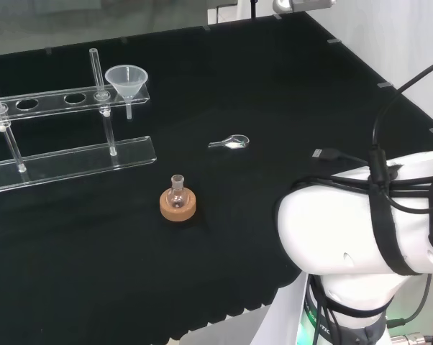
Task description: Pick up the funnel from the transparent funnel stand.
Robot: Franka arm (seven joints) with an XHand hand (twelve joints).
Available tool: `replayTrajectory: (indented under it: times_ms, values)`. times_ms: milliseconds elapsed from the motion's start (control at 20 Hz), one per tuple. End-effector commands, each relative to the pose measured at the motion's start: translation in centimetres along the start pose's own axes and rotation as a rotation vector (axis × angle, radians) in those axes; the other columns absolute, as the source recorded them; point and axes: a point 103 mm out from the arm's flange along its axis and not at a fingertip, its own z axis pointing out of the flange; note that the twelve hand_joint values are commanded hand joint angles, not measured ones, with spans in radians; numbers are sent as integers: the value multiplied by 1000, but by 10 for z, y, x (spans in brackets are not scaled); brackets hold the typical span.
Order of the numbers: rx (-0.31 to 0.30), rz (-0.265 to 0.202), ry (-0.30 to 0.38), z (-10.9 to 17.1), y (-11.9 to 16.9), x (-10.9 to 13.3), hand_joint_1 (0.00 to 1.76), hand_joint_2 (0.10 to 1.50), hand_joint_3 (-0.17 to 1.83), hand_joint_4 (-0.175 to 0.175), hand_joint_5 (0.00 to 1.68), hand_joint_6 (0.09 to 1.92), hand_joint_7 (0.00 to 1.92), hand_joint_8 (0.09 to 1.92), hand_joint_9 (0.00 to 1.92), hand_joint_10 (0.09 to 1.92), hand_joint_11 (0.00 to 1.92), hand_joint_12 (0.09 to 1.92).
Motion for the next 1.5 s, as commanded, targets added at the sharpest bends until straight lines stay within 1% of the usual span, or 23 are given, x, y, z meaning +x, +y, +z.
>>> replayTrajectory:
  times_ms: [50, 150, 200, 350, 400, 550, 700, 900, 1100, 1200, 1350, 1500]
  values:
    - [-45, 0, -12, 2, -3, 1, 534, 468, 344, -7, 0, 87, 11, 584, 0, 647, 0, 1369]
    - [-82, 1, -9, 3, -5, 4, 548, 528, 227, -1, 0, 87, 2, 572, 0, 671, 0, 1410]
    - [-89, 4, -15, 3, -6, 6, 556, 545, 193, 3, 0, 87, 0, 568, 0, 688, 0, 1433]
    - [-77, -7, -26, 3, -6, 8, 578, 569, 140, 9, 0, 87, 0, 573, 0, 753, 0, 1473]
    - [-69, -13, -20, 5, -5, 8, 585, 573, 130, 9, 0, 87, 1, 577, 0, 773, 0, 1482]
    - [-20, -37, -32, 10, 1, 12, 595, 579, 117, 9, 0, 87, 5, 585, 0, 800, 0, 1492]
    - [3, -51, -41, 14, 10, 15, 596, 580, 111, 7, 0, 87, 6, 589, 0, 798, 0, 1491]
    - [21, -73, -60, 18, 21, 26, 594, 583, 100, 5, 0, 87, 12, 599, 0, 770, 0, 1480]
    - [32, -106, -73, 22, 28, 41, 592, 584, 95, 4, 0, 87, 12, 602, 0, 761, 0, 1475]
    - [41, -119, -66, 24, 31, 47, 591, 585, 93, 4, 0, 87, 12, 603, 0, 751, 0, 1470]
    - [33, -140, -64, 27, 35, 55, 583, 588, 81, 4, 0, 87, 7, 603, 0, 712, 0, 1452]
    - [61, -153, -69, 30, 41, 63, 581, 594, 68, 13, 12, 87, 44, 608, 24, 792, 0, 1488]
